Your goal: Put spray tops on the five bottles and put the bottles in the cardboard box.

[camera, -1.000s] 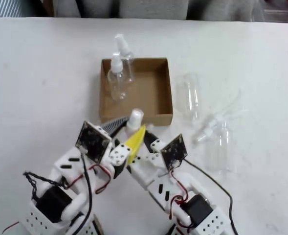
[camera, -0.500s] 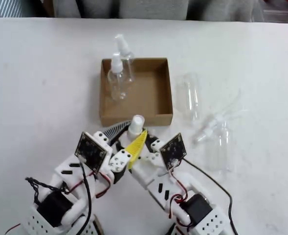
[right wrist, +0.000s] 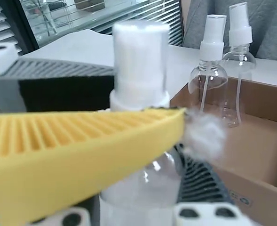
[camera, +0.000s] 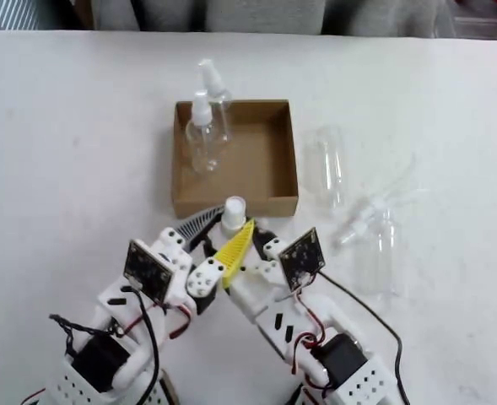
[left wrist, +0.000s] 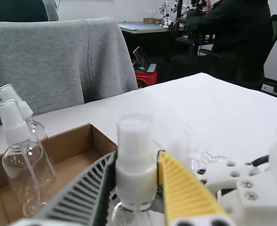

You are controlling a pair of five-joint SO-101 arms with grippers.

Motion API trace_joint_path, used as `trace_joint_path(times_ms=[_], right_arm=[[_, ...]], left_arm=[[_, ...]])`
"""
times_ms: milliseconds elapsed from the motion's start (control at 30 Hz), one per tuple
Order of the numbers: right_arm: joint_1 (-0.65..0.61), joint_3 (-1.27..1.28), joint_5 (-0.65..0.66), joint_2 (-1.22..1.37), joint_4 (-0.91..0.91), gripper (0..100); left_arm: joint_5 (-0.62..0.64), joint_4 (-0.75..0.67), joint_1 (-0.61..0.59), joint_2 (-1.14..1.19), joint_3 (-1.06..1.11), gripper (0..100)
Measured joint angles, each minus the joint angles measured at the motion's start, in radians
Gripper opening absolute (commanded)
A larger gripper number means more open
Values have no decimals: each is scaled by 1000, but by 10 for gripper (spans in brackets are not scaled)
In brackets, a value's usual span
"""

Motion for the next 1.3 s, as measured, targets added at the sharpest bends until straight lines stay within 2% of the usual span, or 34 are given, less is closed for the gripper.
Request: trace_joint_path(times_ms=[133,467,833,933,1133,1300], right_arm=[[20,0,0,0,0,52],[35,0,-3,-3,-2,52],[38,0,-3,-3,-2,52],[58,0,-3,-3,-2,52],[75,0,-3,-3,-2,52],[103,0,-3,-3,-52,52]], left_arm=[[0,0,-37,-2,2,307],[-5,12,-44,11,-77,312],[-6,173,-66,-2,-302,307],[-6,199,-150,-2,-313,246],[-6,218,-331,-3,-295,21],[-6,218,-437,-2,-195,36]])
